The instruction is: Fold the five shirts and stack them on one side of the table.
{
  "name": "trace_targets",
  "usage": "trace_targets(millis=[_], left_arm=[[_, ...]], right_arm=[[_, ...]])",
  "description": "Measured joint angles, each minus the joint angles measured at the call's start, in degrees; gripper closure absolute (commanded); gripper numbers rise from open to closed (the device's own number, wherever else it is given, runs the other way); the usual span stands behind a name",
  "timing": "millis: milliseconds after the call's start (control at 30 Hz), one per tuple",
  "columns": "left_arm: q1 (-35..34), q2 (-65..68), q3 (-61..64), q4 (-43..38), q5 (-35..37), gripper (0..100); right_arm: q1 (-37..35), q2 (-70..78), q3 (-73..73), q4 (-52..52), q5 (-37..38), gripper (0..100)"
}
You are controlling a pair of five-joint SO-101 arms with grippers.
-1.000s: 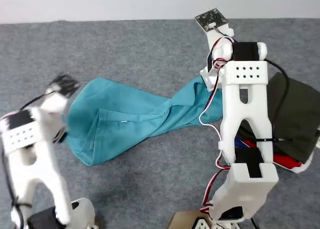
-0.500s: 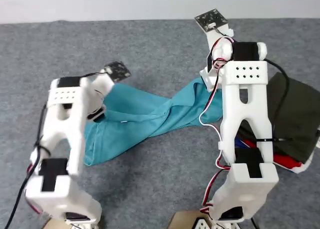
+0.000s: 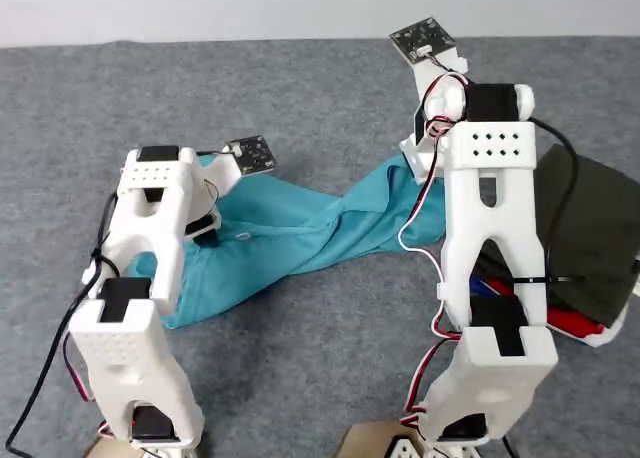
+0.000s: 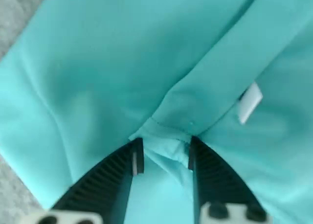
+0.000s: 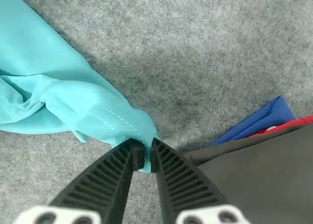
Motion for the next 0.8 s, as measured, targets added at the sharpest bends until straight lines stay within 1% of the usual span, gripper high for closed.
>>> trace_targets(millis=[100,167,300,633,700,800], left_arm=[[0.4,0.3,-0.9,0.1,0.3,99],[0.8,0.3,-1.7,0.5,0.3,99],[1.1,-1.4,-3.9,4.5,0.3,99],[0.2,-15.6,-9.0,12.4,0.1,99],[-0.3,-17.1,-9.0,15.1,0.0,99],[-1.1,-17.6,-9.0,21.3,-0.6,99]], right_arm=[[0.0,0.0,0.0,0.0,0.0,98.9],[0.0,0.0,0.0,0.0,0.0,98.9],[0.0,0.0,0.0,0.0,0.0,98.9],[0.0,0.0,0.0,0.0,0.0,98.9],[0.0,0.0,0.0,0.0,0.0,98.9],[0.0,0.0,0.0,0.0,0.0,98.9]])
